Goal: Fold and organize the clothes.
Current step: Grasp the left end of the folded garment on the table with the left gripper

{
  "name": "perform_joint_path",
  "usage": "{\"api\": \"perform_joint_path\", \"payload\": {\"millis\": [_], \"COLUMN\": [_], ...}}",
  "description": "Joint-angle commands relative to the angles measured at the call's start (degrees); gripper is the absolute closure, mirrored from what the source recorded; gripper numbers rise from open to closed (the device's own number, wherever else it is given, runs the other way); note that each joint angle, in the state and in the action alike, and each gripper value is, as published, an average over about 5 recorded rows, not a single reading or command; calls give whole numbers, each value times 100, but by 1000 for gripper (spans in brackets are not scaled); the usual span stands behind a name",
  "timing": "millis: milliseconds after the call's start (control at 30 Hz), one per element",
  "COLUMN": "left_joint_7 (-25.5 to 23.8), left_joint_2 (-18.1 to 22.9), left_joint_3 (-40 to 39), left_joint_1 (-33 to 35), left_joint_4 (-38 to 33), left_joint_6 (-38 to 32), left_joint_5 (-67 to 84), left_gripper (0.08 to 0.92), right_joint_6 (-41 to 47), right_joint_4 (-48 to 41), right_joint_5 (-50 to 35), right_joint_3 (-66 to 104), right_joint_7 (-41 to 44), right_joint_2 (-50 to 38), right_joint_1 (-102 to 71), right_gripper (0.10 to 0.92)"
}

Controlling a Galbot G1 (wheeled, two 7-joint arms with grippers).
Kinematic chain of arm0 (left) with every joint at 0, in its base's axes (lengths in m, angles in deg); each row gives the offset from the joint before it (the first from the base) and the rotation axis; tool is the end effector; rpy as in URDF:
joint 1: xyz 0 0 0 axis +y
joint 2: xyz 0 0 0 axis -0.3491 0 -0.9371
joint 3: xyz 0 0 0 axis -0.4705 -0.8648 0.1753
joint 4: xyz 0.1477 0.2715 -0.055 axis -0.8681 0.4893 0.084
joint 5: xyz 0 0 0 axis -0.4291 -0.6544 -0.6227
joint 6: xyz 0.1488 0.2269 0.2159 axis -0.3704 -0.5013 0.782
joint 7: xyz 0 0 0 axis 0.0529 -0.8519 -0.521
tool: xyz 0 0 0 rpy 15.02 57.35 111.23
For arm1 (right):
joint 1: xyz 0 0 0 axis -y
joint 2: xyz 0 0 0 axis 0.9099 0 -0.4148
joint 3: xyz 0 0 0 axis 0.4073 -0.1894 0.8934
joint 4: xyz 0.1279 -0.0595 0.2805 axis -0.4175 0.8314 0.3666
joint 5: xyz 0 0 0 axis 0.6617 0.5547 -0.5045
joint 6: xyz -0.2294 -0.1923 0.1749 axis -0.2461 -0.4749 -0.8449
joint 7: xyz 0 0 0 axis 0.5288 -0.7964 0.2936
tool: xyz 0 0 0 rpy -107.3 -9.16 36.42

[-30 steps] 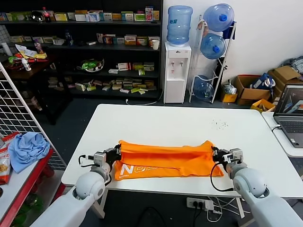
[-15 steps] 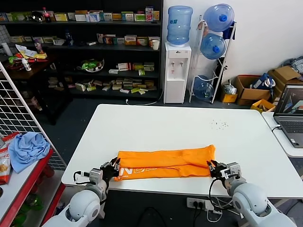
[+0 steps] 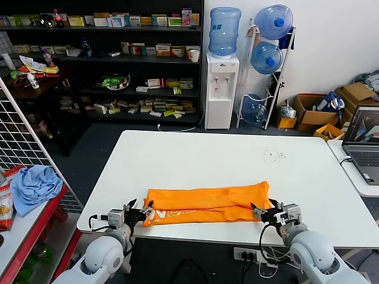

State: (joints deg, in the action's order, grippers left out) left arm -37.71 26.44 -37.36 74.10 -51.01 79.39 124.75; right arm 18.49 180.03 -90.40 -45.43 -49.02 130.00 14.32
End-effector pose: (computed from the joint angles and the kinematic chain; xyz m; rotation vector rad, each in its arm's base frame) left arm 0.2873 0.0225 -0.3141 -0.1865 -2.5714 0.0591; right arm 0.2802 -0.0760 -0.2685 0.2151 -2.4908 0.1685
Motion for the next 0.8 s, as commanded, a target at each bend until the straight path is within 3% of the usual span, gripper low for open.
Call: {"api": "perform_joint_path", "payload": {"millis": [33,167,800], "left_joint_7": [25,-4,-203], "left_joint_2": [126,134,165], "left_joint_3": [88,62,42], "left_joint_1": [-21,-33,-26], "left_joint_4": [232,266,122], "left_joint_6": [196,220,93], "left_joint_5": [728,724,502], "left_gripper": [213,229,774], "right_joint_6": [14,5,-13], "right_joint_4": [73,87,168], "right_joint_5": [-37,-61,31], "right_joint_3": [-1,31,28], "right_joint_7": [-19,-22,-53], "right_joint_2": [15,49,171], "right_joint_1": [-57,-93,-185], "right_gripper": [212,203,203]}}
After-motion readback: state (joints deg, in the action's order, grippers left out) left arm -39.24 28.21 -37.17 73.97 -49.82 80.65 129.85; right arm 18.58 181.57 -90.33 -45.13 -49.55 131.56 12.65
